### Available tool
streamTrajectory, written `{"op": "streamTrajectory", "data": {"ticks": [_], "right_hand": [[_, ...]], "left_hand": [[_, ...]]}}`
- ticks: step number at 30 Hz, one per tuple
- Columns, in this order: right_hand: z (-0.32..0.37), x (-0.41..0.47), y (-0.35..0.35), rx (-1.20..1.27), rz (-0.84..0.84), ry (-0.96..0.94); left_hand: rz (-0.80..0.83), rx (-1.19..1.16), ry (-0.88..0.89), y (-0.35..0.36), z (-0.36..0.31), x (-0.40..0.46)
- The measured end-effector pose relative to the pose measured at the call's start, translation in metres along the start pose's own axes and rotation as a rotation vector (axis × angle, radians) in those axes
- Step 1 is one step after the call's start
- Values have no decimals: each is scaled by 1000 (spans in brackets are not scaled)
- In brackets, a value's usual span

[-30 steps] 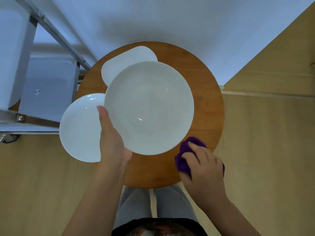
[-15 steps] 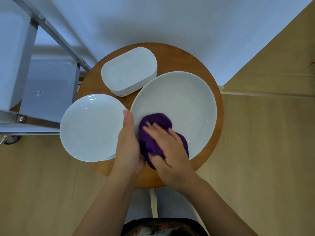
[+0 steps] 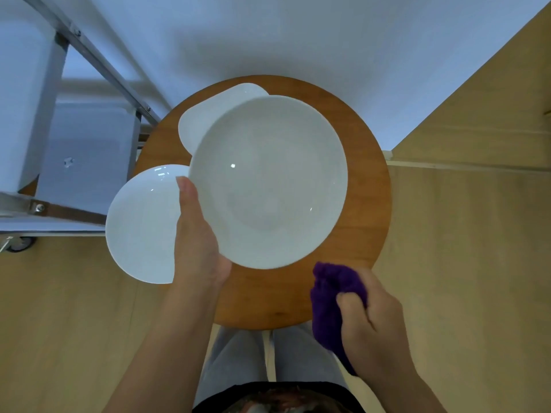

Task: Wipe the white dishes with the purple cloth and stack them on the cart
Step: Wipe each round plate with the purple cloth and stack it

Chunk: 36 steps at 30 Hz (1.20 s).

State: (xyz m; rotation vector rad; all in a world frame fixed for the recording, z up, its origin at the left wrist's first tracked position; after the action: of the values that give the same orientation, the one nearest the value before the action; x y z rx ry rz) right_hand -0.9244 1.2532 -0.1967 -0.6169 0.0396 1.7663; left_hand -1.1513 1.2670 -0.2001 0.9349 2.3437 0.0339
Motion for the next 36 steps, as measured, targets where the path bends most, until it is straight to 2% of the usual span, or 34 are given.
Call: {"op": "streamTrajectory", "data": {"ticks": [3,5,8,9,12,13,15,17,18,20,23,24,26,27,28,33,36], "right_hand": [[35,-4,13,-98,-29,-314],[45,-4,36,-263,65,-469],[38,7,70,-563,267,-468],[38,12,70,-613,252,-436],[44,14,62,-684,42,-444],[46,10,60,-643,-32,-496],[51,4,57,-470,-59,-563],[48,10,35,-168,-99,-425],[41,18,23,29,-113,-276],[21,33,4,421,-87,-30],[20,47,-8,782,40,19],[19,49,-11,849,52,10],[13,50,-12,920,87,29],[10,49,-10,930,121,44],[7,48,-7,927,164,52],[-16,44,2,819,286,207],[-29,48,-5,548,229,322]], "left_hand": [[-18,27,-29,11,1,-7],[-6,43,-91,19,11,-14],[-35,128,-124,22,29,-26],[-58,127,-144,23,32,-31],[-72,104,-163,26,43,-36],[-74,132,-154,29,43,-38],[-4,190,-121,38,40,-40],[105,232,-126,45,35,-40],[184,217,-142,47,36,-38],[227,215,-129,38,37,-28],[5,463,-62,0,40,-13],[-42,408,-177,-11,52,-11],[9,72,-556,-8,86,-15],[79,-56,-651,0,91,-19],[117,-137,-670,3,93,-17],[-96,-66,-501,-17,81,2],[-116,71,-255,-24,55,10]]}}
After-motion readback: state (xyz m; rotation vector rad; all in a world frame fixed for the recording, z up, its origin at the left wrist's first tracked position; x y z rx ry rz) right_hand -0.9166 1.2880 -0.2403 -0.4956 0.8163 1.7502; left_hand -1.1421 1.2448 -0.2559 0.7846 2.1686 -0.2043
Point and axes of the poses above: each hand's wrist, its own x-axis towards the middle knuckle, its own y-axis out of the palm, z = x × y, the point moved 8 cm from there along x, towards the middle knuckle, and after that the axes turned 1 degree about -x, right-handed, at the moved point
